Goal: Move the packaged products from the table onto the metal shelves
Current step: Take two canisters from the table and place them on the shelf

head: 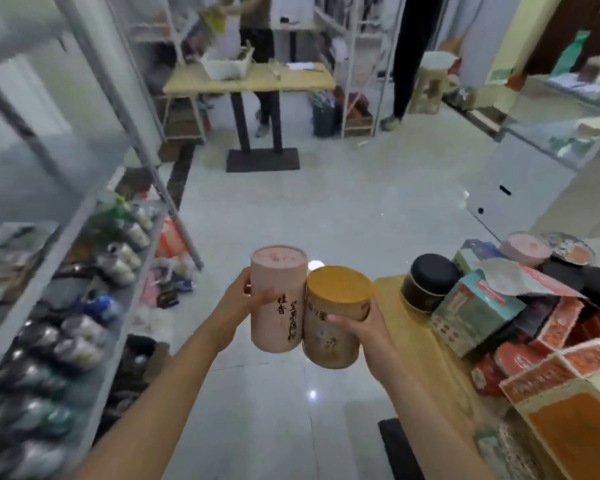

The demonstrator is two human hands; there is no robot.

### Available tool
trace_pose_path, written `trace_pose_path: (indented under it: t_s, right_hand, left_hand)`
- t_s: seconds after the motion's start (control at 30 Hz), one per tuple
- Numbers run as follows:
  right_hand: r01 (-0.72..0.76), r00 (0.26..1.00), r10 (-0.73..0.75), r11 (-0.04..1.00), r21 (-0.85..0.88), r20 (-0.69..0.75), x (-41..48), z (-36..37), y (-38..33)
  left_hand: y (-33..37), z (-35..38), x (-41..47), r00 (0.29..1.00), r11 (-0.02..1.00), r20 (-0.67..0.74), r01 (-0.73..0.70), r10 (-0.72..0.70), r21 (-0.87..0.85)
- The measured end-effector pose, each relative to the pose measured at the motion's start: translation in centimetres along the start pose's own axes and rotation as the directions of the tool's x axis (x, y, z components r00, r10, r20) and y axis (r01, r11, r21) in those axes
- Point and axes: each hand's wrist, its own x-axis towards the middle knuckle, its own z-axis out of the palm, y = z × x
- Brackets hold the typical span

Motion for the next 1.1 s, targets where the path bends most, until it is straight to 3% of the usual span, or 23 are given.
trace_pose_path:
  t_s: [0.1, 0.23, 0.37, 0.53, 0.7, 0.87, 1.1]
  right_hand:
    - [0.087, 0.983, -0.087, 0.996, 0.006, 0.161, 0.8, 7.1, -3.6]
    - [0.274, 0.905, -0.277, 0.960, 0.057, 0.324, -0.4, 17.7, -7.8]
    - [0.466, 0.769, -0.504, 0.863, 0.196, 0.394, -4.1, 28.1, -12.0]
    - [0.603, 0.534, -0.768, 0.639, 0.477, 0.354, -9.7, 38.0, -16.6]
    - [0.529, 0.373, -0.837, 0.546, 0.650, 0.400, -14.9, 46.4, -20.3]
    - [0.454, 0.214, -0.849, 0.525, 0.720, 0.484, -19.7, 53.5, -22.0]
    - [0.238, 0.040, -0.717, 0.683, 0.690, 0.696, -24.5, 60.3, -21.1]
  left_hand:
    - [2.4, -6.0, -4.1, 0.972, 0.992, -0.216, -0.106, 0.088, -0.070]
    - [6.6, -13.8, -10.9, 0.855, 0.968, -0.482, -0.244, 0.191, -0.050]
    - [11.9, -20.0, -19.3, 0.644, 0.925, -0.681, -0.352, 0.350, 0.142]
    - [17.5, -24.2, -30.4, 0.364, 0.782, -0.706, -0.428, 0.608, 0.454]
    - [20.7, -26.6, -39.3, 0.101, 0.672, -0.694, -0.380, 0.713, 0.635]
    - [21.0, -28.9, -45.9, -0.103, 0.702, -0.729, -0.210, 0.676, 0.680]
    - [19.3, -30.2, -52.1, -0.281, 0.816, -0.778, 0.028, 0.561, 0.578]
